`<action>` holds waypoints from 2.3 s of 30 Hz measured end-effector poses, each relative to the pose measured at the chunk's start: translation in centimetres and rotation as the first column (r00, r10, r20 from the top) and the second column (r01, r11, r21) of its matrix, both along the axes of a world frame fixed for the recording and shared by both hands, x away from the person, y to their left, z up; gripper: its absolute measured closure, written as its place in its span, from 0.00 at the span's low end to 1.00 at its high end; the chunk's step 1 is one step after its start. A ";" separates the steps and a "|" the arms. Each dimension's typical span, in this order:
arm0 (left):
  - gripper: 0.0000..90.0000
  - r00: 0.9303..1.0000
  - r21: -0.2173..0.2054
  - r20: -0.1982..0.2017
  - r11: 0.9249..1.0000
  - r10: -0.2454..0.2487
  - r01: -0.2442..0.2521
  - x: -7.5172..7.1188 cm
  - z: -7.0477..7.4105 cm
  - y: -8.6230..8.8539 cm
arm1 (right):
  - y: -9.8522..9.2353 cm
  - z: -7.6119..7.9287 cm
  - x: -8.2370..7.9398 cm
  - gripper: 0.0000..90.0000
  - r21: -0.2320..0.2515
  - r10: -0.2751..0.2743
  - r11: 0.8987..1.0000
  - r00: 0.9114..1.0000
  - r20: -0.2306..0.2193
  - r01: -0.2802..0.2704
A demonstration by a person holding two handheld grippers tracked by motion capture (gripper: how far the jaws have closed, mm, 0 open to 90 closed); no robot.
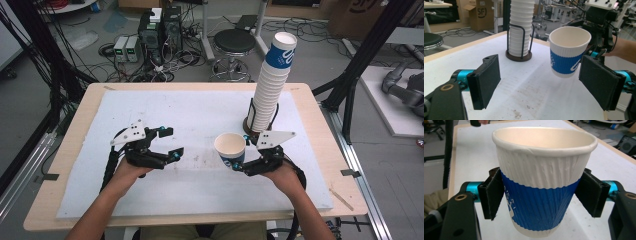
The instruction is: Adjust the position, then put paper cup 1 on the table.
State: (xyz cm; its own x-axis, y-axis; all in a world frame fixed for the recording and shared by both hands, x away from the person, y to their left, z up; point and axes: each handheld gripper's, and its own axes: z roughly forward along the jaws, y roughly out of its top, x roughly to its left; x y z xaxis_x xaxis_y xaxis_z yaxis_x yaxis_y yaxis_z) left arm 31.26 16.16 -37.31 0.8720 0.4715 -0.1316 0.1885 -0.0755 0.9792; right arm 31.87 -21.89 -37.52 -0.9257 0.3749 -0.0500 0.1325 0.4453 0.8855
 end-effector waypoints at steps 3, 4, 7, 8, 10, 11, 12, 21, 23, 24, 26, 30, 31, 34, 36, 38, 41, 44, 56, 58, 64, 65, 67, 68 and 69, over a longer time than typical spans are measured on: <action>0.19 1.000 -0.011 -0.003 1.000 0.024 -0.024 0.0 -0.6 0.3 | -0.6 -0.4 -0.1 0.31 0.018 -0.031 0.999 0.999 0.008 0.031; 0.19 1.000 -0.015 -0.005 0.999 0.030 -0.030 0.0 -0.8 0.5 | -0.9 -0.5 -0.1 0.31 0.024 -0.041 0.999 0.999 0.008 0.041; 0.19 0.999 -0.025 -0.003 0.998 0.051 -0.051 -0.1 -1.4 0.9 | -1.7 -0.9 -0.1 0.31 0.055 -0.078 0.996 0.997 0.021 0.077; 0.19 0.998 -0.027 0.003 0.998 0.056 -0.056 -0.1 -1.6 1.1 | -1.9 -1.0 -0.1 0.31 0.063 -0.087 0.994 0.996 0.023 0.086; 0.19 0.997 -0.029 0.009 0.997 0.074 -0.074 -0.2 -2.0 1.4 | -2.3 -1.3 -0.2 0.31 0.077 -0.110 0.991 0.993 0.032 0.107; 0.19 0.997 -0.032 0.007 0.996 0.082 -0.081 -0.2 -2.2 1.5 | -2.5 -1.4 -0.2 0.31 0.082 -0.123 0.989 0.992 0.038 0.120; 0.19 0.996 -0.031 0.005 0.996 0.086 -0.086 -0.2 -2.4 1.6 | -2.7 -1.4 -0.2 0.31 0.090 -0.133 0.988 0.990 0.042 0.129; 0.19 0.989 -0.031 0.040 0.990 0.141 -0.140 -0.5 -3.7 2.4 | -3.8 -1.9 -0.5 0.31 0.113 -0.185 0.978 0.981 0.055 0.178; 0.20 0.988 -0.027 0.047 0.989 0.146 -0.145 -0.7 -4.0 2.6 | -4.1 -1.9 -0.6 0.31 0.124 -0.196 0.975 0.979 0.062 0.187; 0.20 0.988 -0.027 0.047 0.989 0.148 -0.147 -0.8 -4.1 2.8 | -4.2 -1.9 -0.7 0.31 0.126 -0.200 0.974 0.978 0.064 0.190; 0.20 0.987 -0.026 0.049 0.988 0.153 -0.152 -0.9 -4.2 3.0 | -4.4 -1.9 -0.8 0.31 0.132 -0.208 0.971 0.976 0.063 0.198; 0.20 0.983 -0.036 0.063 0.985 0.171 -0.169 -1.0 -4.0 3.3 | -4.4 -1.9 -0.8 0.31 0.131 -0.214 0.970 0.974 0.069 0.204; 0.20 0.983 -0.035 0.062 0.985 0.172 -0.170 -1.0 -4.0 3.4 | -4.3 -1.9 -0.8 0.31 0.133 -0.214 0.970 0.974 0.070 0.204; 0.20 0.981 -0.039 0.060 0.982 0.186 -0.184 -1.1 -4.1 3.6 | -4.3 -2.0 -0.9 0.31 0.128 -0.213 0.971 0.975 0.066 0.203; 0.20 0.981 -0.038 0.058 0.982 0.187 -0.185 -1.1 -4.1 3.6 | -4.3 -2.0 -0.9 0.31 0.127 -0.211 0.971 0.975 0.066 0.202; 0.20 0.980 -0.037 0.060 0.982 0.187 -0.185 -1.1 -4.1 3.6 | -4.4 -2.0 -1.0 0.31 0.125 -0.216 0.970 0.974 0.065 0.207; 0.20 0.980 -0.037 0.061 0.982 0.189 -0.187 -1.1 -4.1 3.6 | -4.6 -2.0 -1.0 0.31 0.131 -0.221 0.969 0.974 0.059 0.212; 0.20 0.980 -0.038 0.054 0.982 0.189 -0.187 -1.1 -4.2 3.8 | -5.0 -2.0 -1.0 0.31 0.140 -0.234 0.964 0.970 0.059 0.224; 0.20 0.981 -0.040 0.049 0.981 0.190 -0.188 -0.8 -4.5 3.8 | -7.1 -3.0 -0.7 0.31 0.135 -0.304 0.946 0.952 0.045 0.295; 0.20 0.980 -0.041 0.052 0.981 0.190 -0.188 -0.9 -4.5 3.8 | -7.8 -3.4 -0.5 0.31 0.129 -0.328 0.938 0.944 0.043 0.321; 0.20 0.980 -0.037 0.052 0.981 0.192 -0.190 -0.9 -4.4 3.7 | -9.8 -4.4 0.3 0.31 0.137 -0.397 0.908 0.918 -0.016 0.395; 0.20 0.979 -0.038 0.055 0.980 0.196 -0.194 -0.9 -4.4 3.6 | -10.0 -4.6 0.3 0.31 0.130 -0.405 0.906 0.914 -0.017 0.404; 0.20 0.980 -0.036 0.053 0.981 0.193 -0.191 -0.9 -4.4 3.6 | -10.3 -4.8 0.4 0.31 0.129 -0.409 0.903 0.912 -0.035 0.410; 0.20 0.980 -0.036 0.053 0.981 0.193 -0.191 -0.9 -4.4 3.6 | -10.4 -4.9 0.4 0.31 0.121 -0.414 0.902 0.910 -0.037 0.415; 0.20 0.980 -0.037 0.052 0.981 0.193 -0.191 -0.9 -4.4 3.6 | -10.5 -5.0 0.5 0.31 0.117 -0.416 0.901 0.908 -0.038 0.418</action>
